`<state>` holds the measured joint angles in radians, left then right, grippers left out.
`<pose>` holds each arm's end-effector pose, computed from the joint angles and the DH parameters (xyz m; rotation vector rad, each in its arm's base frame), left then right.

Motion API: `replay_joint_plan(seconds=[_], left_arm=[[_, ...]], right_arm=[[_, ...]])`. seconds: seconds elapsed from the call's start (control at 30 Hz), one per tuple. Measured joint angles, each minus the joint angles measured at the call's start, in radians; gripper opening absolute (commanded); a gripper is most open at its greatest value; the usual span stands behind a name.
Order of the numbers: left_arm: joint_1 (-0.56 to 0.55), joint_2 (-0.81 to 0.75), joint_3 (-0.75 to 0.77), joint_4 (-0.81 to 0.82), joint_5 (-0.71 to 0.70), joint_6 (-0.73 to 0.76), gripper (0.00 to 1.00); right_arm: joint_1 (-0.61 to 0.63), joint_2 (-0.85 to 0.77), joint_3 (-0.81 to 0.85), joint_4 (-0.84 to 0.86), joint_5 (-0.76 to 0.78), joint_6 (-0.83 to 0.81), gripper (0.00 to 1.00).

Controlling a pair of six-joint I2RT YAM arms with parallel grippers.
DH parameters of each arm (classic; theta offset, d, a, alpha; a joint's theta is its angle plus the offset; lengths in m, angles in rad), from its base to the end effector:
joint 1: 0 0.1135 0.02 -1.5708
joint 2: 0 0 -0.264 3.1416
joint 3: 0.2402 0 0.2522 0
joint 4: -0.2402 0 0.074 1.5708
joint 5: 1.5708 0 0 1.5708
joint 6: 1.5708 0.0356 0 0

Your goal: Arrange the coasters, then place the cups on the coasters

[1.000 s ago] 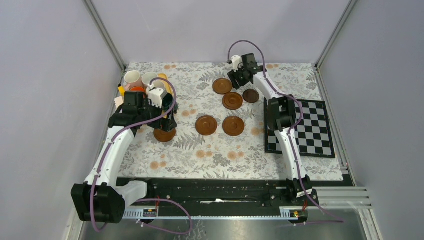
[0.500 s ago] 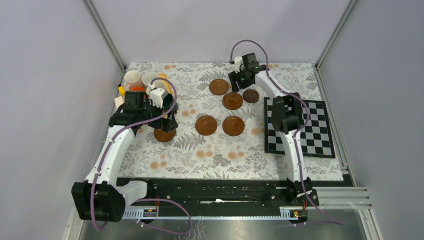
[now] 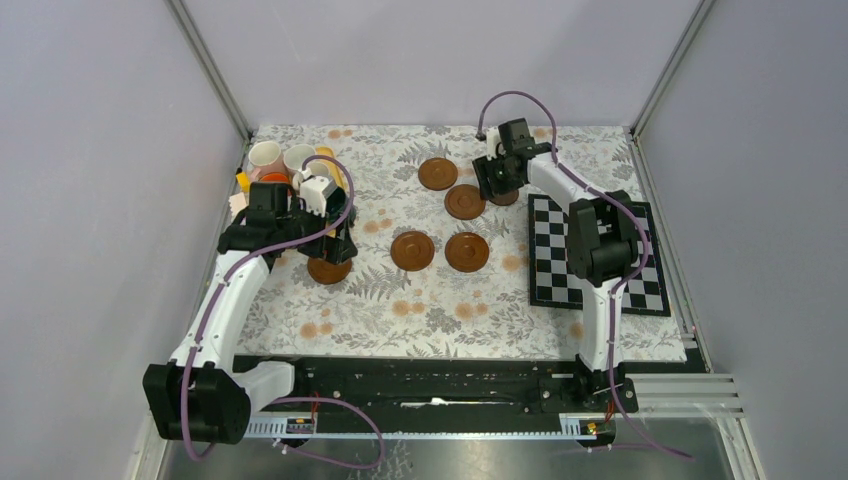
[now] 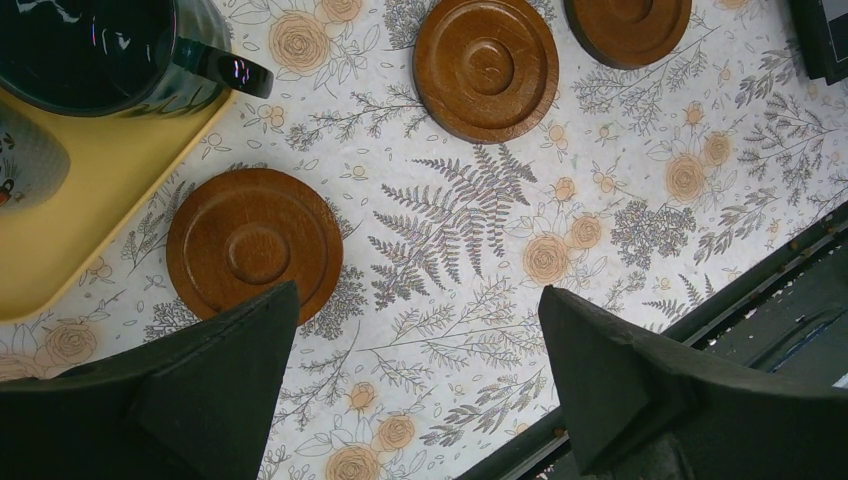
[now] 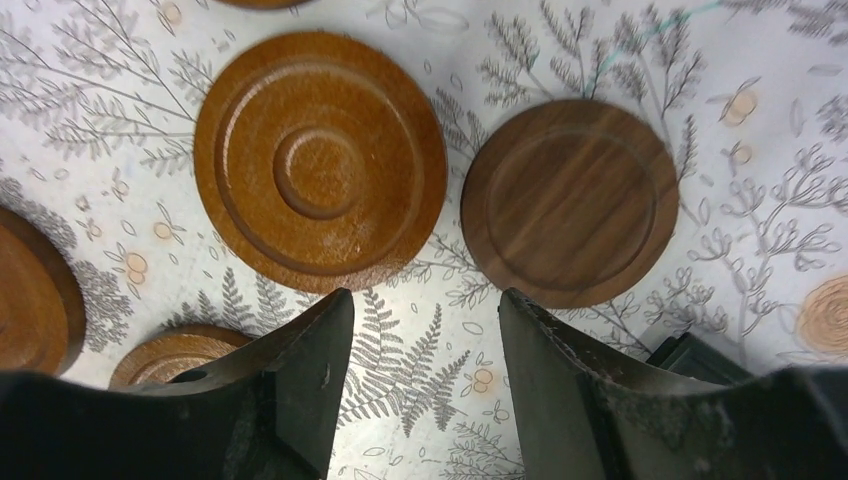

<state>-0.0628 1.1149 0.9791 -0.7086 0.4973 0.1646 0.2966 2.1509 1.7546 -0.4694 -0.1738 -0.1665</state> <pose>0.2230 -0.0310 0.2981 0.4900 2.2998 -0.5483 0.4616 0.1475 0.2120 -0.6350 2.3530 0.2700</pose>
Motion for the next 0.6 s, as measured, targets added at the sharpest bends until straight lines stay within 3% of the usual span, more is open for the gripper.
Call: replay_joint_plan(seconds=[0.6], left_arm=[[0.000, -0.011, 0.000, 0.000, 0.007, 0.003, 0.99]], right_arm=[[-0.065, 0.001, -0.128, -0.003, 0.050, -0.037, 0.62]])
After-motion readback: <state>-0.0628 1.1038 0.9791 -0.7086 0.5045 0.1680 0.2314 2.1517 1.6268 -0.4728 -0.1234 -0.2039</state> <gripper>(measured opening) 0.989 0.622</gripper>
